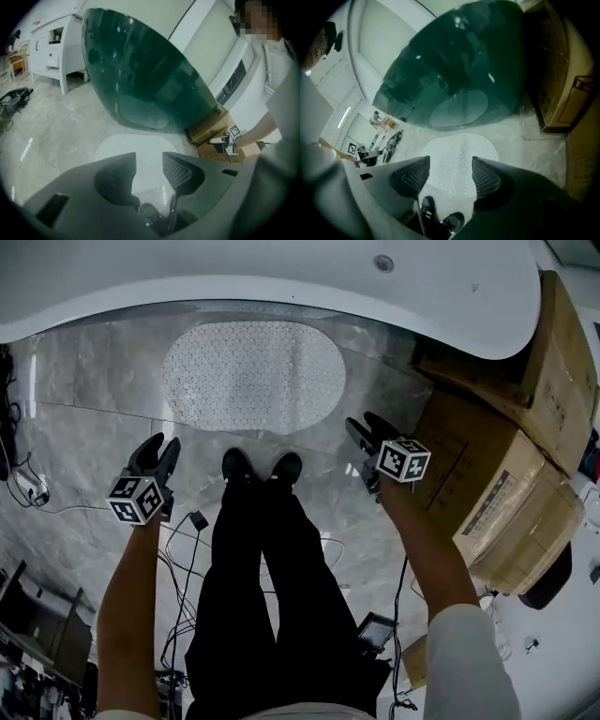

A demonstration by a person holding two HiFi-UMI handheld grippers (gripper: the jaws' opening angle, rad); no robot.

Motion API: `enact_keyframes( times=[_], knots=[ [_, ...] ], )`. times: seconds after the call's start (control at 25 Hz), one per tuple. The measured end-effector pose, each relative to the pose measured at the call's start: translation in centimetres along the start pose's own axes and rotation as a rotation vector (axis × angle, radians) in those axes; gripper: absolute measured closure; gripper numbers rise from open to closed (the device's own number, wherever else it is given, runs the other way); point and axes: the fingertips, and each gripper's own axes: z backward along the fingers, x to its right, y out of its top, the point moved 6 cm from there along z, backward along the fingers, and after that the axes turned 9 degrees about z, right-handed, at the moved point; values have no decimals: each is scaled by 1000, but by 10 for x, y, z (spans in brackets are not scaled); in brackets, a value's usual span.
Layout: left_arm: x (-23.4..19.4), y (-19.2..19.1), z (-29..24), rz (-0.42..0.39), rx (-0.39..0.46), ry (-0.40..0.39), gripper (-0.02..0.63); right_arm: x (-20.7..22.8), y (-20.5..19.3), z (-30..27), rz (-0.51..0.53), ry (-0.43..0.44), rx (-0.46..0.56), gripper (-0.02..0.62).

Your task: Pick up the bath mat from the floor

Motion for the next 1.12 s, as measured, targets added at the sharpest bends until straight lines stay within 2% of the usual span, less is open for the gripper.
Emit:
enact_keyframes(
  times=[0.08, 0.24, 0.36, 0.56, 0.76, 0.92, 1.12],
  knots=[
    [-26, -14, -22, 27, -28, 24, 419, 18, -14, -30, 10, -6, -18, 314],
    [-82, -38, -64, 122, -23, 116, 409, 49, -46, -82, 66, 8, -96, 305],
    [-114, -51, -93, 147, -34, 157, 394, 70, -62, -110, 64, -30, -75, 299],
    [-148, -61, -138, 111, -63, 187, 367, 98, -83, -147, 58, -107, -19, 295],
    [-183, -65, -177, 9, -104, 219, 345, 118, -99, -183, 153, -180, -38, 281],
    [-199, -68, -205, -5, -109, 225, 323, 139, -110, -202, 227, -229, -76, 272],
    [-223, -72, -218, 22, -117, 343, 280, 158, -117, -220, 210, -269, -94, 270]
  ],
)
